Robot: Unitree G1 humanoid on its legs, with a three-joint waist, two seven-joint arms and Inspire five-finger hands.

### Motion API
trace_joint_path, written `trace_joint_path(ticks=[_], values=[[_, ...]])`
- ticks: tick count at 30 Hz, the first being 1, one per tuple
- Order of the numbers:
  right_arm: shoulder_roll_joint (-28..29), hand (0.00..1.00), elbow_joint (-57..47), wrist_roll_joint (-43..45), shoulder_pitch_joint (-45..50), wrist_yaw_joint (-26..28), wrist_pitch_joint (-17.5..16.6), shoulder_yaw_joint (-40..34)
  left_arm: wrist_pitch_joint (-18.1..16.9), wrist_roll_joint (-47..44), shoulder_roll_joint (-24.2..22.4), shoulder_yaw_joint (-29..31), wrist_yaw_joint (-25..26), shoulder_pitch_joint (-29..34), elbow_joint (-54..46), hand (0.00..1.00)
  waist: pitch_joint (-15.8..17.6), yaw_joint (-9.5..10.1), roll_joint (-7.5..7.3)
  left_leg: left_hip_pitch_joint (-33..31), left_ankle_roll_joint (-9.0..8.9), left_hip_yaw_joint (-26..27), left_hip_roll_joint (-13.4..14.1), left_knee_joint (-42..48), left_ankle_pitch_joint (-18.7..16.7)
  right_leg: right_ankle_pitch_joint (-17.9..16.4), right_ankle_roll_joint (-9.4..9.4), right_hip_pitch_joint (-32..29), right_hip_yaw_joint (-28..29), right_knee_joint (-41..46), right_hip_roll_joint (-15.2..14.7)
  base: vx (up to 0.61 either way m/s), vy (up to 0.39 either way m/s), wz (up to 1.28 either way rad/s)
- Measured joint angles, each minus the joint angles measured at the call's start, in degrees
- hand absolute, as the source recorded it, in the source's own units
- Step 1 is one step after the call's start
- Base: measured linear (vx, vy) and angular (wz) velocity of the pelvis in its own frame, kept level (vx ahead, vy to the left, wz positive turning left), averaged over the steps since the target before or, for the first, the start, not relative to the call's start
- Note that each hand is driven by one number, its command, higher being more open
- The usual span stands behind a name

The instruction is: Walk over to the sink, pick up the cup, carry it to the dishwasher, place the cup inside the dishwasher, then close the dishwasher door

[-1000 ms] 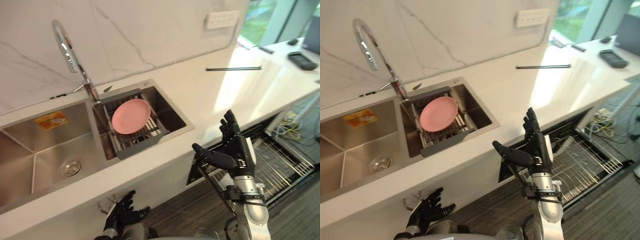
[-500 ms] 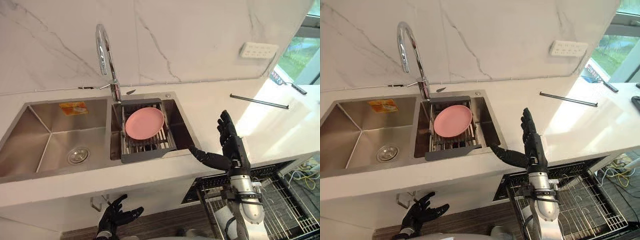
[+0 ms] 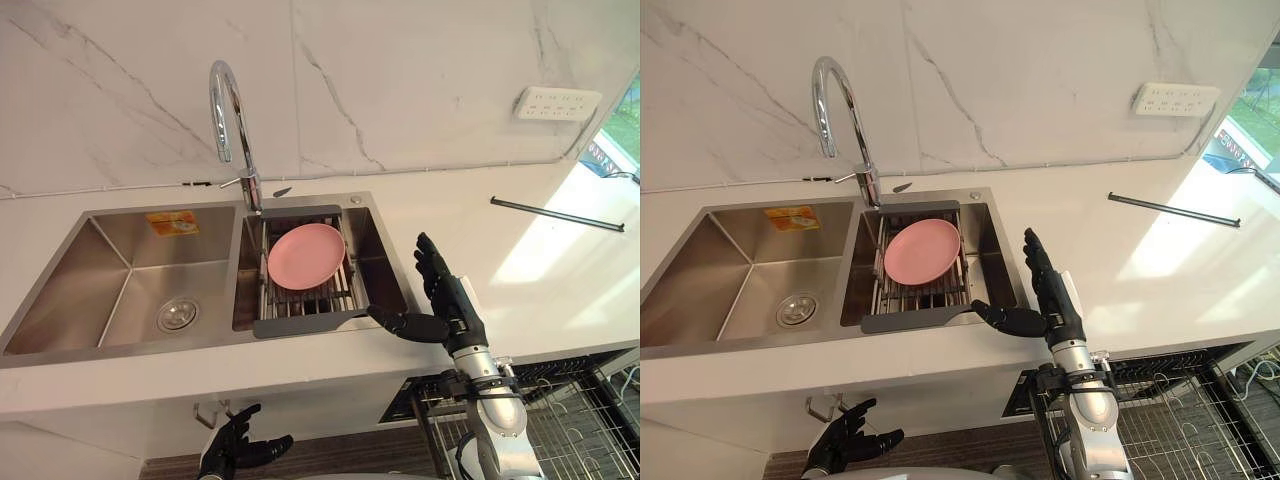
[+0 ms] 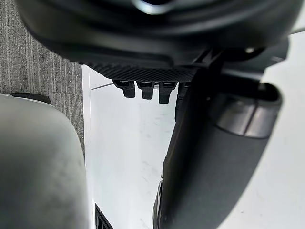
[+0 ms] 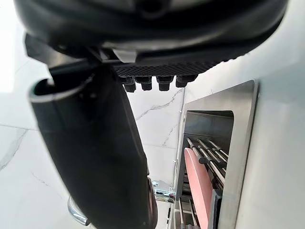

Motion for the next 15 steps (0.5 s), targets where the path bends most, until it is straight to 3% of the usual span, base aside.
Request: trace_joint_path(ticks=[15], values=[[0.08,1.00,-0.51,-6.87,-1.33,-9.16,1.16,-1.22,1.25,4.47,1.13,-0.33,-0.12,1.12,0.32,1.00,-0.98,-0.69,0.01,0.25,-0.46,2.30,0.22,-3.83,1.11,1.57,0.38,0.24,-0.92,-3.48,-0.02,0.05,0.009,0.01]])
